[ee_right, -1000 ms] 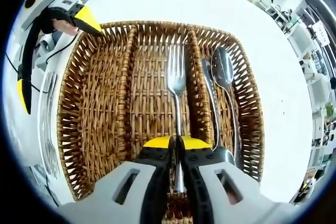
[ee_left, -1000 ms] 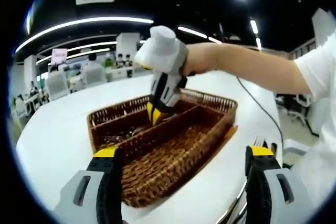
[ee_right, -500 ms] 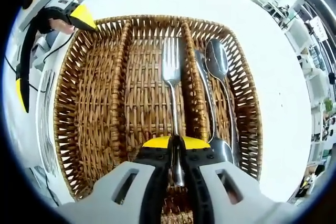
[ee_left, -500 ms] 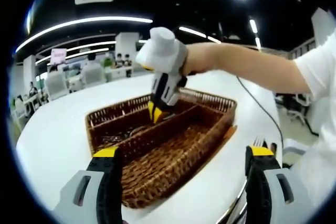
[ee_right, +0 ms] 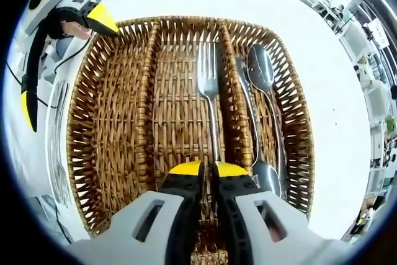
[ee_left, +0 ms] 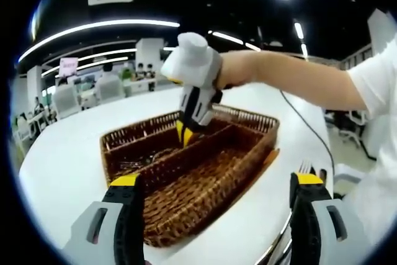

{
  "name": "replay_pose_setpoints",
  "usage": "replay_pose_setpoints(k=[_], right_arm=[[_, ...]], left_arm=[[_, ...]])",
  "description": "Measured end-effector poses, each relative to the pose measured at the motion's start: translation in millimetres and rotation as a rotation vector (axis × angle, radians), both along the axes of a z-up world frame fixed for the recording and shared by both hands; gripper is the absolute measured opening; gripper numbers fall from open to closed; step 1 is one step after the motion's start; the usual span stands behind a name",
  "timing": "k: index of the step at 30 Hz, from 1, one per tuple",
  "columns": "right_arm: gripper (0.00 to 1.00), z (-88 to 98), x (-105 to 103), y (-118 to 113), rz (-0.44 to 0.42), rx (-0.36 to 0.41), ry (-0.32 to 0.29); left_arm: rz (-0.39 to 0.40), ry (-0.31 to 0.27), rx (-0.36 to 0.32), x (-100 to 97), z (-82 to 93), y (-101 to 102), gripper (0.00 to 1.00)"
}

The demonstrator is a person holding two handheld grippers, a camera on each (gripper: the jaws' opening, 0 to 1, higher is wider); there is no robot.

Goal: Arrange the knives, forks, and spoons in their matching storage slots by inserting each utensil handle-first until every utensil is classified and aligned in the correct compartment

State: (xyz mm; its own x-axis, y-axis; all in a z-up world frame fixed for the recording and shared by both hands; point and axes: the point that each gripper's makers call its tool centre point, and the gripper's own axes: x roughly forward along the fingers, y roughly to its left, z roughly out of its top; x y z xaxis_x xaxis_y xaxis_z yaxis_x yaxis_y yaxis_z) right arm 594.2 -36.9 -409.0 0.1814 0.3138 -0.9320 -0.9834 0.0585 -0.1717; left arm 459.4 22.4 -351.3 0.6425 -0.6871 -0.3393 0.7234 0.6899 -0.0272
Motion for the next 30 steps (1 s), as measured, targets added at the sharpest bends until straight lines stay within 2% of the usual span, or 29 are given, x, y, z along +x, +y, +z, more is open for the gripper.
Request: replay_pose_setpoints(k=[7, 15, 30], right_arm=[[0.07, 2.3, 0, -1, -0.009, 0.011, -0.002], [0.09, 13.2, -2, -4, -0.008, 0.031, -0.015], [0.16, 37.8, -23, -7, -0.012, 0.159, -0.018]], left_arm=[[0.001, -0.001, 0.000, 0.1, 0.3, 0, 0.98], [-0.003, -0.008, 0.003, -2.5, 3.3, -1, 0.98], [-0.018, -0.031, 0.022, -16.3, 11.0, -2, 0.97]])
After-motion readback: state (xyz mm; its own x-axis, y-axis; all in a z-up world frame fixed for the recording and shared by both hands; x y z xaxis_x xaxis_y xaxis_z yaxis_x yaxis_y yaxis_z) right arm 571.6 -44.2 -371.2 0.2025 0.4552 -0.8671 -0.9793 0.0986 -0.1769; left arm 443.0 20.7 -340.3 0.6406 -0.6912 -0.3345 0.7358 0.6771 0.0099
